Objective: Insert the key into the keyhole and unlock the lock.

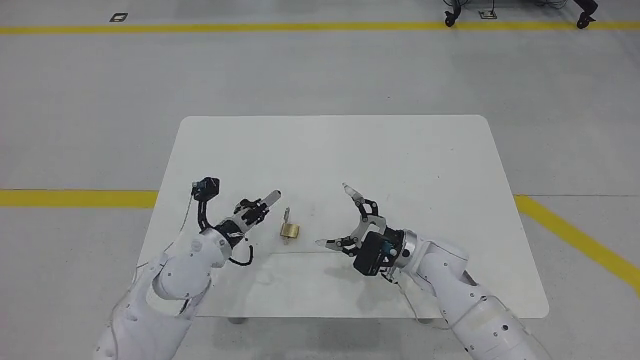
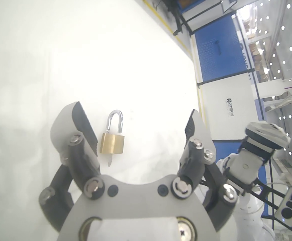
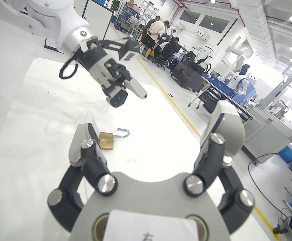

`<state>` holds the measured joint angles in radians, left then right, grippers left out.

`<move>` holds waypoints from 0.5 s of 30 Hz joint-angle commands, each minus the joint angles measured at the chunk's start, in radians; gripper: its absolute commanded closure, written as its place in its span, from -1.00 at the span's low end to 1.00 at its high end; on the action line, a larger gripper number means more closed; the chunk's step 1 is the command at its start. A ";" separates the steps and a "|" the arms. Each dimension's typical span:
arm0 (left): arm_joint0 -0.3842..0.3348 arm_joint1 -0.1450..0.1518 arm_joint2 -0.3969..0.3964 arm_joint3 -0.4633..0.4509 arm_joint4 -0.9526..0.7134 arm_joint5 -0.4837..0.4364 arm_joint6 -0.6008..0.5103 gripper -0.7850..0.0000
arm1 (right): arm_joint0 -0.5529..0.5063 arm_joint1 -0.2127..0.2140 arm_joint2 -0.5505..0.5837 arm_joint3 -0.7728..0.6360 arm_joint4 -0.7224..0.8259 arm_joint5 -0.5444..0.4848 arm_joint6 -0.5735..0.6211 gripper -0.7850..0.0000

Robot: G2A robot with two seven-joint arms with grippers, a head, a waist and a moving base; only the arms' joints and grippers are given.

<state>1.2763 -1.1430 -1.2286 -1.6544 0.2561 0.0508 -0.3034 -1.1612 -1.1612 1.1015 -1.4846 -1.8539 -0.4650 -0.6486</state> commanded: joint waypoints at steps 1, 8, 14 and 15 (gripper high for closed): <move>0.086 0.010 -0.060 -0.070 0.044 -0.032 0.064 -1.00 | 0.000 0.000 0.000 0.000 0.000 0.000 0.000 -1.00; 0.236 0.019 -0.142 -0.158 0.247 -0.047 0.300 -1.00 | 0.000 0.000 0.000 0.000 0.000 0.000 0.000 -1.00; 0.250 0.011 -0.176 -0.109 0.326 0.030 0.445 -1.00 | -0.010 0.001 0.063 0.017 0.120 0.042 0.039 -1.00; 0.247 0.009 -0.178 -0.097 0.333 0.043 0.462 -1.00 | -0.016 0.004 0.091 0.022 0.150 0.046 0.026 -1.00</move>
<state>1.5272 -1.1316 -1.4037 -1.7664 0.5790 0.0757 0.1340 -1.1714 -1.1609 1.1600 -1.4684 -1.7392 -0.4227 -0.6085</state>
